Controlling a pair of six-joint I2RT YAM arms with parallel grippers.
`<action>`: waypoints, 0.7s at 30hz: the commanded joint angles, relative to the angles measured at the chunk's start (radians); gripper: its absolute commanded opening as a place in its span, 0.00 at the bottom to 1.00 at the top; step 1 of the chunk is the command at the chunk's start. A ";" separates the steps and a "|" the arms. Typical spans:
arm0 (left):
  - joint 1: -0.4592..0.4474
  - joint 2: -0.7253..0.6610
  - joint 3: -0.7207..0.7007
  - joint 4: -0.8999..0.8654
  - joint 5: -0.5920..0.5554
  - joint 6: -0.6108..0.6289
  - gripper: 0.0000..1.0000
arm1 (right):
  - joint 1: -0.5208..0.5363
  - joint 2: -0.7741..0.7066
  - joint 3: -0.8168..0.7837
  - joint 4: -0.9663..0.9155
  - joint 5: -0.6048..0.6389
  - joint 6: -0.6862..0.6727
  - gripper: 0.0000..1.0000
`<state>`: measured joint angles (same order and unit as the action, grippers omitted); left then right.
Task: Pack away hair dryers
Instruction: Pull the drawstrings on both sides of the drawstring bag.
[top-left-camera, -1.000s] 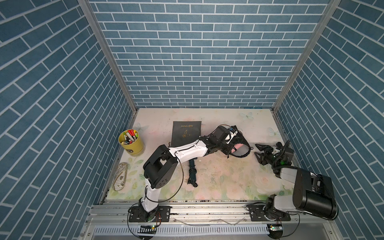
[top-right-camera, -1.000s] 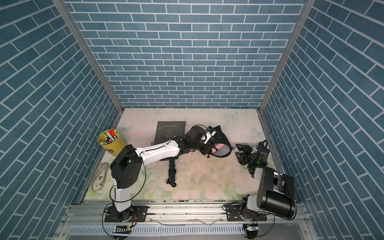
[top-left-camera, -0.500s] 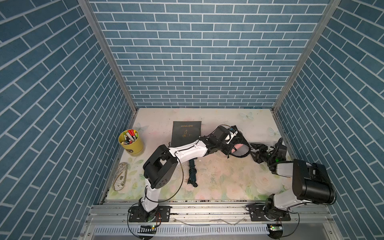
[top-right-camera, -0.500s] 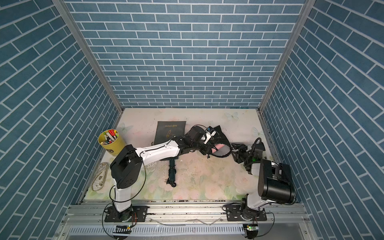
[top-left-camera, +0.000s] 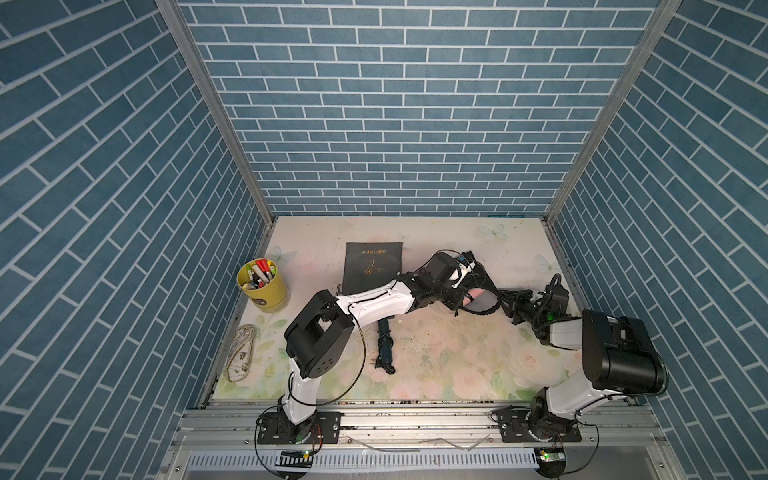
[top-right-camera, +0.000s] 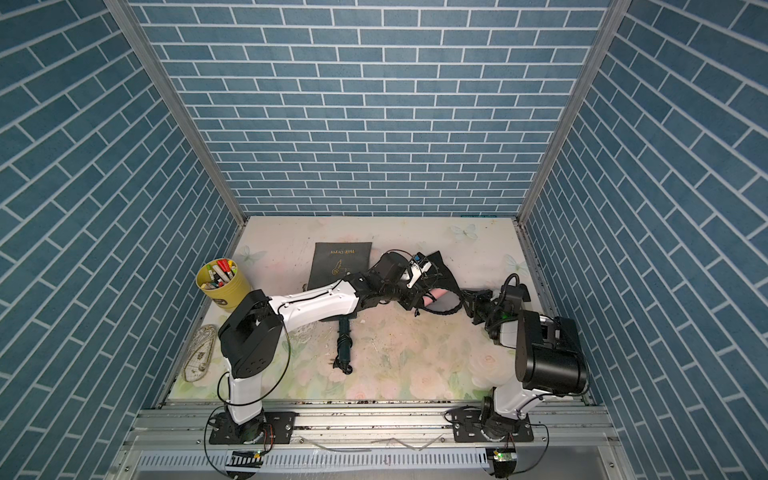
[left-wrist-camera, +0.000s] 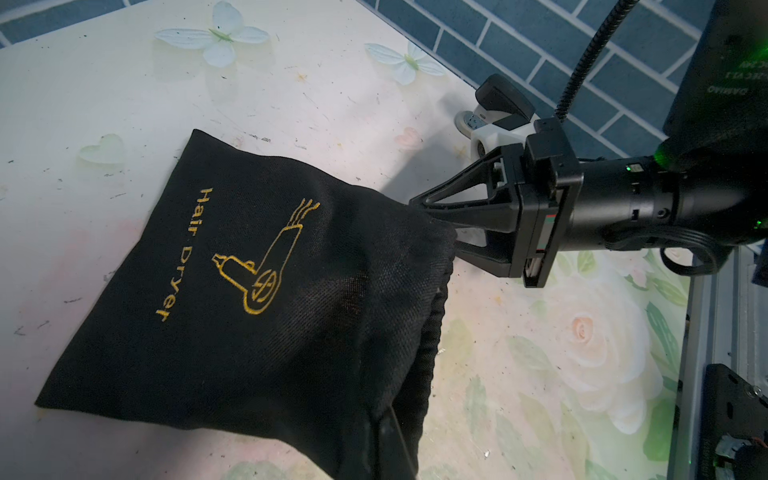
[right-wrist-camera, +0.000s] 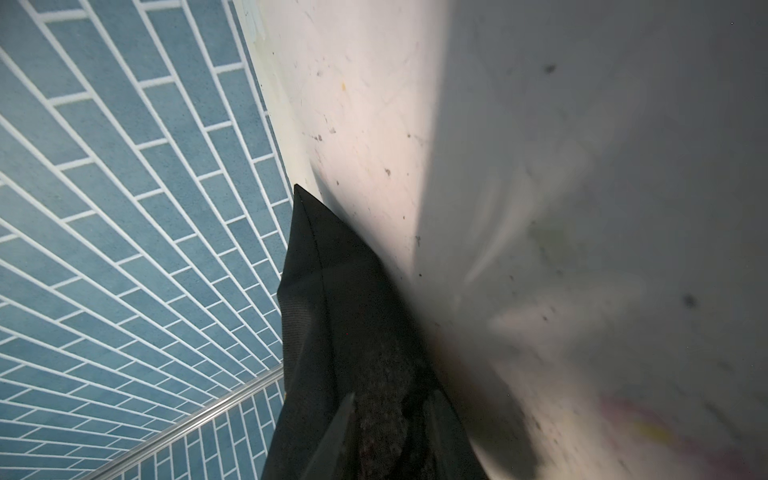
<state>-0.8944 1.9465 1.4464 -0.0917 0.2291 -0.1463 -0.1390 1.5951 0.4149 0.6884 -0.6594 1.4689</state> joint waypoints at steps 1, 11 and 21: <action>0.002 -0.037 -0.008 0.028 0.005 0.006 0.00 | 0.004 0.017 0.022 0.007 0.023 0.006 0.22; 0.002 -0.040 -0.015 0.030 0.003 0.008 0.00 | 0.004 -0.028 0.030 -0.054 0.044 -0.049 0.00; 0.002 -0.052 -0.046 0.027 0.020 0.017 0.00 | 0.004 -0.185 0.039 -0.096 0.069 -0.156 0.00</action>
<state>-0.8944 1.9331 1.4155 -0.0834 0.2306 -0.1440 -0.1383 1.4654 0.4328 0.6006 -0.6098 1.3701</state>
